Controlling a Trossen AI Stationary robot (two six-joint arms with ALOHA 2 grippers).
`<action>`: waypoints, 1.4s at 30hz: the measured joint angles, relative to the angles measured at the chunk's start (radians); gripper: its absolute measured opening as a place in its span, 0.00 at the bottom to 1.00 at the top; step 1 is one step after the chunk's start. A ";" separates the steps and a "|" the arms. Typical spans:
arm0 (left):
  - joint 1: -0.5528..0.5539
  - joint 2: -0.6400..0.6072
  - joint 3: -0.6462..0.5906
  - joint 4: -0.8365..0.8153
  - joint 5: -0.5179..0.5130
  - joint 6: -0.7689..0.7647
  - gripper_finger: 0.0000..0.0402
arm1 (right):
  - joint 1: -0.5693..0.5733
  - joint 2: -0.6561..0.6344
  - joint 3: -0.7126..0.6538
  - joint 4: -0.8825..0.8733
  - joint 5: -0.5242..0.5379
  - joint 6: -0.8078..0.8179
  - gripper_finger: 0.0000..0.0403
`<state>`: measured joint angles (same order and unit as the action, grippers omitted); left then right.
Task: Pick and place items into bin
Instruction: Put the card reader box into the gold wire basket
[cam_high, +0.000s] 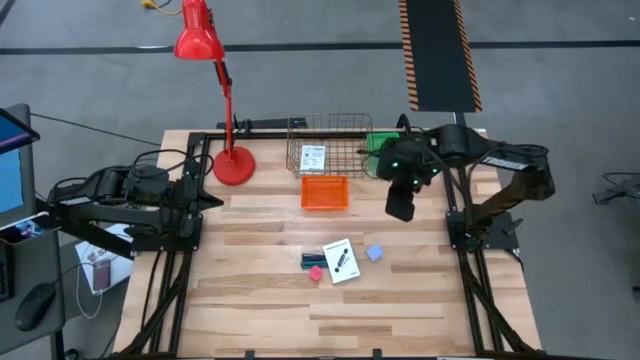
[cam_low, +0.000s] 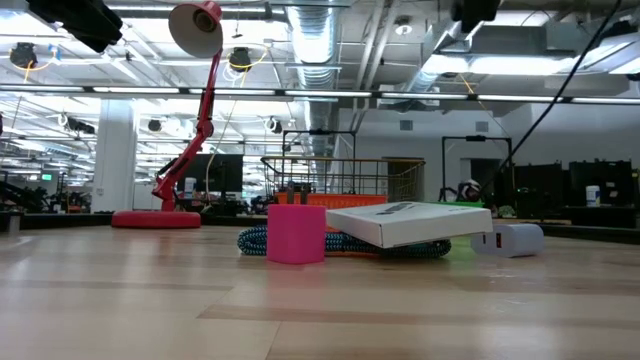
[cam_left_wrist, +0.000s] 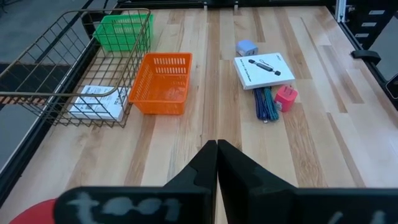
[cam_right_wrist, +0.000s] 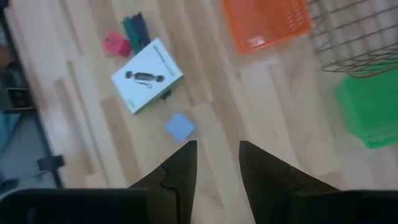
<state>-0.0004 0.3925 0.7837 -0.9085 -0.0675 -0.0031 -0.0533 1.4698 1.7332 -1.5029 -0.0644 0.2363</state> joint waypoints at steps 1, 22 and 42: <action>0.000 0.000 0.000 0.000 0.000 -0.002 0.00 | 0.005 -0.001 0.000 -0.007 0.025 0.000 0.28; 0.000 0.000 0.000 0.000 0.000 0.000 0.00 | 0.162 0.171 -0.315 0.258 0.010 -0.061 0.28; 0.000 0.000 0.000 0.000 0.000 0.002 0.00 | 0.565 0.007 -0.314 0.344 0.629 0.456 0.28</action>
<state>-0.0004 0.3927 0.7837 -0.9084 -0.0677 -0.0006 0.5121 1.4765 1.4189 -1.1588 0.5642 0.6926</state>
